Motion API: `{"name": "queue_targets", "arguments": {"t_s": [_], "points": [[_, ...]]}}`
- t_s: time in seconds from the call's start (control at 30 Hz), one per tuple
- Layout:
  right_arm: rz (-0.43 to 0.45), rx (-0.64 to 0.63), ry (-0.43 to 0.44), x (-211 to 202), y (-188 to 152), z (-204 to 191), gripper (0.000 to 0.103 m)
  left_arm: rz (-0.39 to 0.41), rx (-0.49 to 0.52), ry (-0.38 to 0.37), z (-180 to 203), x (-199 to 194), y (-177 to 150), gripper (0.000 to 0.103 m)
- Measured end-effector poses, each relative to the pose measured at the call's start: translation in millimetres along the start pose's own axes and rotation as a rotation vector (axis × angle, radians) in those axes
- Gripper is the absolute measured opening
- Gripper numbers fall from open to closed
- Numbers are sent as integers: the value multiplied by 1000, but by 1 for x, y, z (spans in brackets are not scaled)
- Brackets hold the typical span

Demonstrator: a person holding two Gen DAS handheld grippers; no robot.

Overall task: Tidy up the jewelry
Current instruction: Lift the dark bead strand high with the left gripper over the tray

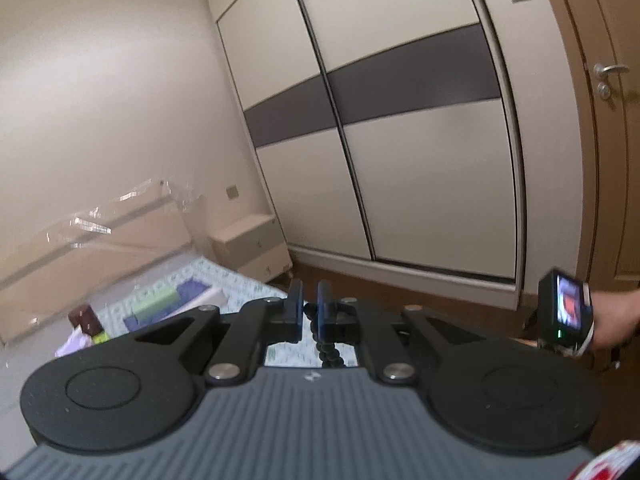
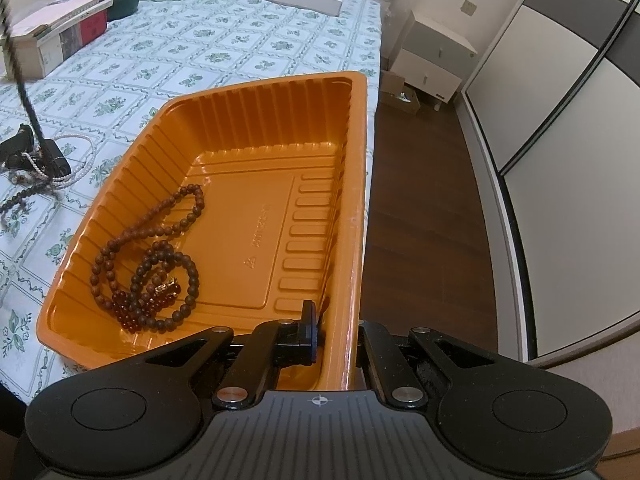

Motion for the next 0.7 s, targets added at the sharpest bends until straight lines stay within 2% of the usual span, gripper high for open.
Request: {"name": "queue_targets", "arguments": {"t_s": [0.23,0.43,0.57,0.7], "points": [[9,-3,0,-3,1,0,3,79,3,4,-2,4,49,6],[12,-5,-2,-4,1,0,3,130,15,-22,9,15,86,6],[14,-3,-1,-4,1,0,3,129,9,-57,21,35,94,6],[14,-4,0,-3,1,0,3,80,7,-102,40,64,83,6]]}}
Point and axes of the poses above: each gripper's, at about its wrist camera, not at the fingertips, and x roughly the way its jaws point, z to its right, y to its top, the point moved 10 cm from there along x, roughly the way its jaws point, and after that the axes turned 1 degree about -y, right-handed, at the moved point
